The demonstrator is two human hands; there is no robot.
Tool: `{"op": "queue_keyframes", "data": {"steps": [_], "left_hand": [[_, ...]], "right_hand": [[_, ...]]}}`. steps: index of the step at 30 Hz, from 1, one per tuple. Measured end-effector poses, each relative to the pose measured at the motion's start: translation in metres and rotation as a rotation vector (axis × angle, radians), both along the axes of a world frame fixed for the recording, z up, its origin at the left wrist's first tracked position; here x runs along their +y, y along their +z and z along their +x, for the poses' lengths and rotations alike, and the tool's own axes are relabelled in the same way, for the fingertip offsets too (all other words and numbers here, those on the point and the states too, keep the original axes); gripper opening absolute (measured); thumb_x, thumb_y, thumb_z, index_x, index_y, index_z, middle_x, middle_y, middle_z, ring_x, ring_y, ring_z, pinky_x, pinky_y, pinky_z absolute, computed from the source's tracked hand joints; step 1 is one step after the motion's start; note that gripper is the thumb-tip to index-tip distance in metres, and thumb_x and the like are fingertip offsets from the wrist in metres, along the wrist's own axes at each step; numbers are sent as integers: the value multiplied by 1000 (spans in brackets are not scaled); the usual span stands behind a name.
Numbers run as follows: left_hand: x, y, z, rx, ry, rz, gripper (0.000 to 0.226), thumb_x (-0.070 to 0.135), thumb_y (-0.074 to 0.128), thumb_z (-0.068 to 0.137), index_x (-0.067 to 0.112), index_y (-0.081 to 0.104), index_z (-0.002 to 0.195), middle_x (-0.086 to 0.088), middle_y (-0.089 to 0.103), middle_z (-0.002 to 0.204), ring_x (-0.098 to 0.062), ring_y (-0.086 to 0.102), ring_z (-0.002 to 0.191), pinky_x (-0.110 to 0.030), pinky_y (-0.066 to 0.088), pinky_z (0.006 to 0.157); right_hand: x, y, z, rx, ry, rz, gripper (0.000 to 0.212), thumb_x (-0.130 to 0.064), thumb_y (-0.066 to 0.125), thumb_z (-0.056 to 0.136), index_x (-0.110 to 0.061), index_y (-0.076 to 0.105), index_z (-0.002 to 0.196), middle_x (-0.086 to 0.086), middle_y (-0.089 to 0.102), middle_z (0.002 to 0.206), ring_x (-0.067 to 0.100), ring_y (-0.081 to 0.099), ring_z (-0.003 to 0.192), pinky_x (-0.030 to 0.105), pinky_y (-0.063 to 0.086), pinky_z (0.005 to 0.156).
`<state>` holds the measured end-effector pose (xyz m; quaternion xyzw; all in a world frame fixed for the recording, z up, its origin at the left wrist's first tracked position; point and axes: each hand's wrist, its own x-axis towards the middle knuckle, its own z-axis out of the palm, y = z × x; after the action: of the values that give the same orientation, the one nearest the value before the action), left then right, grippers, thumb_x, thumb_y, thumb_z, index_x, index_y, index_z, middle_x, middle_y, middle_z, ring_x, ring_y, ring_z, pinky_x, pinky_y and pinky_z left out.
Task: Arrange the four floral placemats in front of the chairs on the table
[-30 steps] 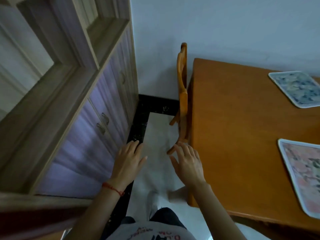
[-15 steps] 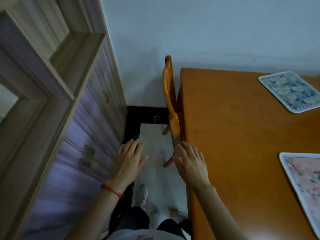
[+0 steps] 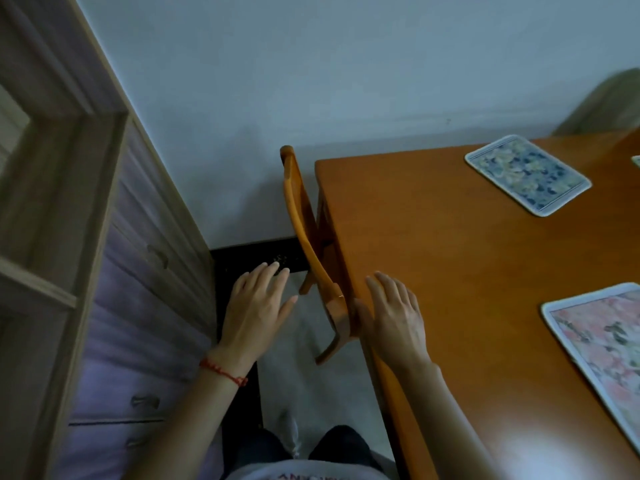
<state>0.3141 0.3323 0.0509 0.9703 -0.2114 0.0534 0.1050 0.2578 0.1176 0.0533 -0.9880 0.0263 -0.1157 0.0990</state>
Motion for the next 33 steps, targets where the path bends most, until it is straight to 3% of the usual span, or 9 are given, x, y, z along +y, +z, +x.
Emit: {"op": "queue_keyframes", "data": {"steps": [15,22,26,33], "left_hand": [[-107,19,102,-42,-209,73,54,42,34,87,5,60,116,-15,63,116,-32,59,109,-45,49,89],[-154,15,141,-20,-355,126,56,44,31,88,6,59,117,-14,63,118,-31,59,111,-45,49,89],[-182,13,176,-21,-446,105,54,43,32,88,6,59,117,-15,63,118,-32,58,111,-45,48,90],[-217,3,240,-15,-618,97,48,42,45,89,6,58,118,-15,62,119,-32,58,112,-45,47,90]], "right_hand": [[-74,0,68,-15,-113,-45,45,-38,39,88,-9,58,117,14,62,120,28,58,112,40,50,89],[-110,3,85,-11,-293,-50,48,-40,37,88,-9,59,117,12,63,119,27,59,110,39,50,88],[-128,-3,99,-10,-405,-48,43,-38,47,86,-9,60,116,13,63,118,28,60,109,40,50,88],[-141,-1,132,57,-574,-43,48,-39,35,89,-9,59,116,12,63,118,28,60,109,40,49,88]]}}
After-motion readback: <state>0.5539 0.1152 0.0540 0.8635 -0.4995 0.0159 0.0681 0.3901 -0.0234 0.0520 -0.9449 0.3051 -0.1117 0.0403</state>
